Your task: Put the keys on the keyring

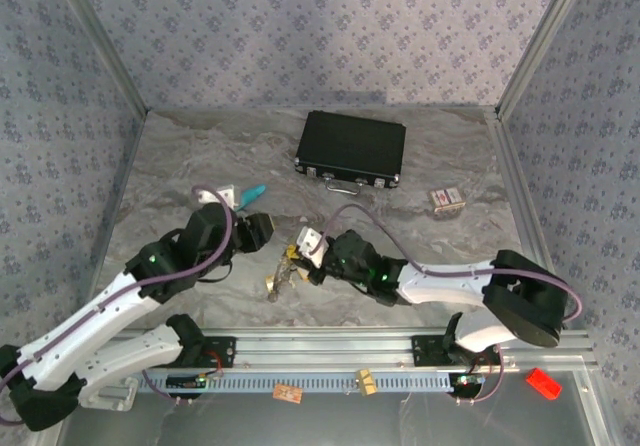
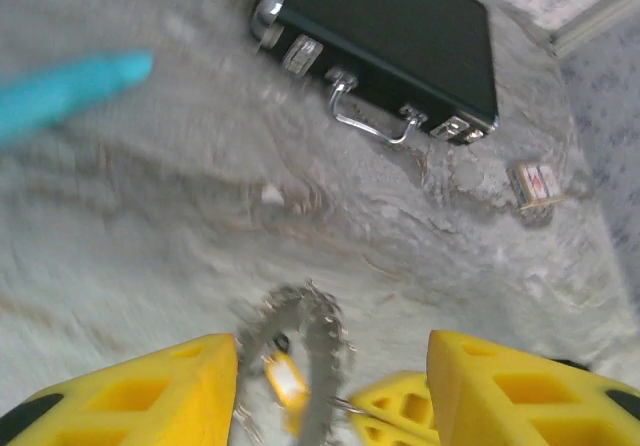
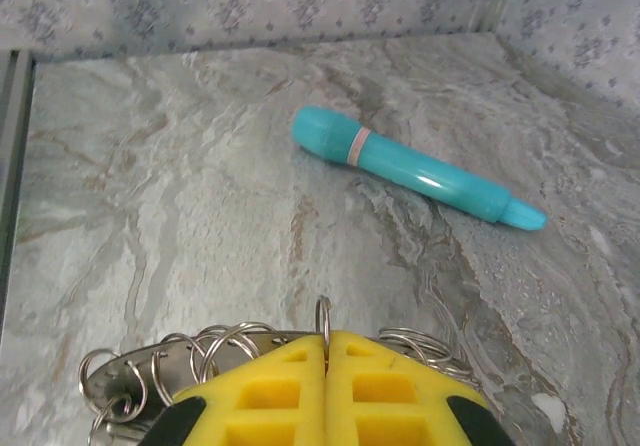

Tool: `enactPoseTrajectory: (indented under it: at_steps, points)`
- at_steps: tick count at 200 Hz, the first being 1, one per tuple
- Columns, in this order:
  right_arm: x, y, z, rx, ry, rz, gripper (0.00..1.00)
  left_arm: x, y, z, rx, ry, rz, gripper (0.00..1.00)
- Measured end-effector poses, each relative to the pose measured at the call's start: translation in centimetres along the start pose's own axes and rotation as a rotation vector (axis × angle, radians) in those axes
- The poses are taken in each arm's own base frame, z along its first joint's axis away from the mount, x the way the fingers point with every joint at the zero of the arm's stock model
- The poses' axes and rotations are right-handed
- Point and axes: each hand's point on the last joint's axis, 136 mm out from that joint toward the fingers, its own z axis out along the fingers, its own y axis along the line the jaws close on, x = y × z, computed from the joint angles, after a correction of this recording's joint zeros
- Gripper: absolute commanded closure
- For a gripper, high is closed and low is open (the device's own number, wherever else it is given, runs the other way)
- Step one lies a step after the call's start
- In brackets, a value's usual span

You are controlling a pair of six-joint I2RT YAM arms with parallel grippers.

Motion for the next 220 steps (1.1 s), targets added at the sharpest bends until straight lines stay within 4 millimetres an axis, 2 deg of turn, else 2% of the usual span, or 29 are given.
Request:
enactPoseTrajectory:
  at_steps: [27,61,90,145,169,220]
  points:
    - [0.4,-0.5,-0.8,-0.075,0.062,-0.029,1.0,1.5,-0.1,0.7,0.08,-0.03,0.36,0.61]
    - [0.9,-0.9,-1.8,-0.173,0.142,-0.078,1.0,5.8,-0.8,2.2,0.249,-0.008,0.752,0.61]
    - [1.3,-0.6,-2.9,-0.241,0.183,-0.141,1.0,8.2,-2.1,3.0,0.387,-0.021,0.974,0.62]
    - [1.3,0.4,-4.3,-0.33,0.226,-0.236,1.0,9.8,-4.5,4.4,0.541,-0.022,1.118,0.7]
    - [1.2,0.4,-4.9,-0.336,0.236,-0.248,1.0,10.3,-5.0,4.2,0.582,-0.03,1.129,0.75]
    - [1.3,0.6,-5.6,-0.346,0.252,-0.254,1.0,10.9,-5.0,4.1,0.616,-0.043,1.131,0.75]
